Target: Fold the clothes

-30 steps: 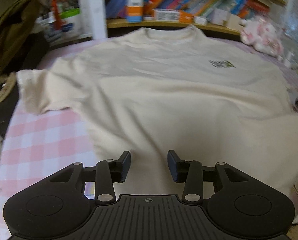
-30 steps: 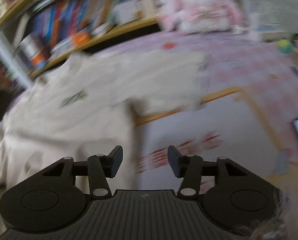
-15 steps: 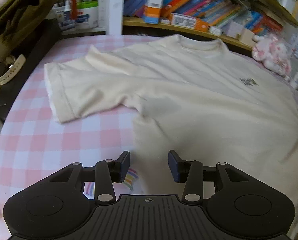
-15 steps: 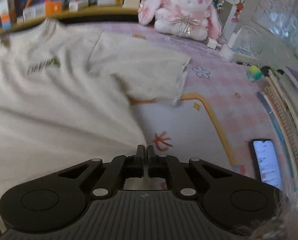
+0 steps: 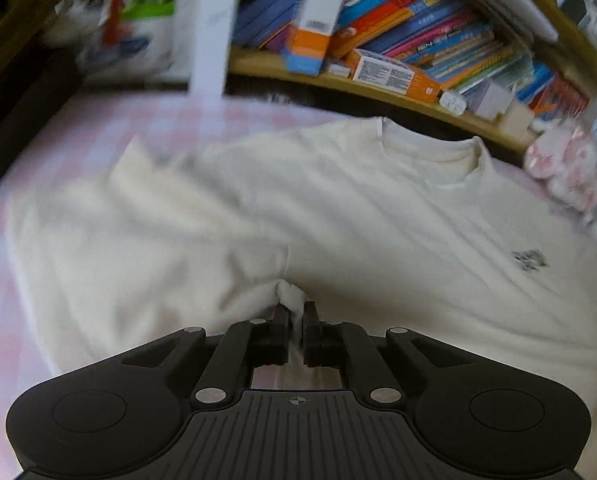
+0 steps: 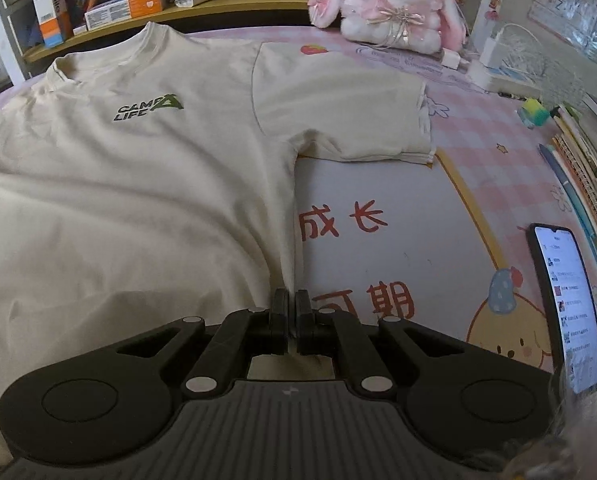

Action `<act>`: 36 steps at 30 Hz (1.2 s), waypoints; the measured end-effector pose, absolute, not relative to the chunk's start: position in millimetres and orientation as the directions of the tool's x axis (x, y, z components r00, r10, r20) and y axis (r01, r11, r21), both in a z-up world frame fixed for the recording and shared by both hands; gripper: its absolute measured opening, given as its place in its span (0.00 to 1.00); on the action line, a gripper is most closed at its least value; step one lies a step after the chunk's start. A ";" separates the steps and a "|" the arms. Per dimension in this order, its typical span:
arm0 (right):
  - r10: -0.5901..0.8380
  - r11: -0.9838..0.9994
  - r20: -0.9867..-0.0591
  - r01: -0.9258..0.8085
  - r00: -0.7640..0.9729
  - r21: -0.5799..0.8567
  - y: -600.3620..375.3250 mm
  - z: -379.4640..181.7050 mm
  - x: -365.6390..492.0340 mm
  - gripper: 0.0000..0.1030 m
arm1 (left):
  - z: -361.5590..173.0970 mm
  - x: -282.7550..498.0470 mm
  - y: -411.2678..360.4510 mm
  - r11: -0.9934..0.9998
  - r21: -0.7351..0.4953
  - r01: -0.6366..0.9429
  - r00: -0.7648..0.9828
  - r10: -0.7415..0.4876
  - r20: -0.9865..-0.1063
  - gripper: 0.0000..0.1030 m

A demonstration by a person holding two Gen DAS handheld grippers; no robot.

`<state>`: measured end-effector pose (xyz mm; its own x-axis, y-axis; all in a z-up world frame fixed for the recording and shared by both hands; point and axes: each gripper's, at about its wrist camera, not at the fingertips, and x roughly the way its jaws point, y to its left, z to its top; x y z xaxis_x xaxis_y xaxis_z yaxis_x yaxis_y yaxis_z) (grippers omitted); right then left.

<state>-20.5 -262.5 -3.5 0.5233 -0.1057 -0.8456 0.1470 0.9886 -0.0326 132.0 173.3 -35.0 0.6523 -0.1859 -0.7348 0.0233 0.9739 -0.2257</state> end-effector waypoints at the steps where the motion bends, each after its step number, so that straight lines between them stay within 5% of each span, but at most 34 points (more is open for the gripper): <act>1: -0.111 0.988 -0.845 0.150 0.524 -0.038 -261.7 -3.6 -19.6 0.03 | -33.8 143.6 170.7 0.977 -0.214 0.012 0.663 -0.168 -0.729 0.04; 8: -0.098 0.994 -0.825 0.100 0.556 -0.051 -245.6 -7.9 2.8 0.04 | -33.9 150.4 190.6 0.986 -0.164 0.007 0.657 -0.128 -0.743 0.04; 19: -0.212 0.976 -0.807 0.164 0.551 -0.144 -285.8 -16.6 10.8 0.04 | -37.2 73.1 193.6 0.962 -0.270 0.027 0.644 -0.223 -0.732 0.05; 28: -0.079 0.996 -0.837 0.077 0.542 -0.044 -259.5 -11.1 -10.1 0.05 | -23.8 71.9 200.6 0.976 -0.212 0.048 0.626 -0.195 -0.755 0.13; 31: -0.059 0.991 -0.826 0.129 0.560 0.016 -274.7 0.5 -15.0 0.28 | -11.5 53.7 197.2 0.981 -0.187 0.059 0.656 -0.179 -0.734 0.25; 36: -0.048 0.955 -0.791 0.261 0.610 0.144 -316.1 18.3 -5.7 0.38 | -11.7 27.8 166.6 0.971 -0.205 0.125 0.649 -0.236 -0.723 0.26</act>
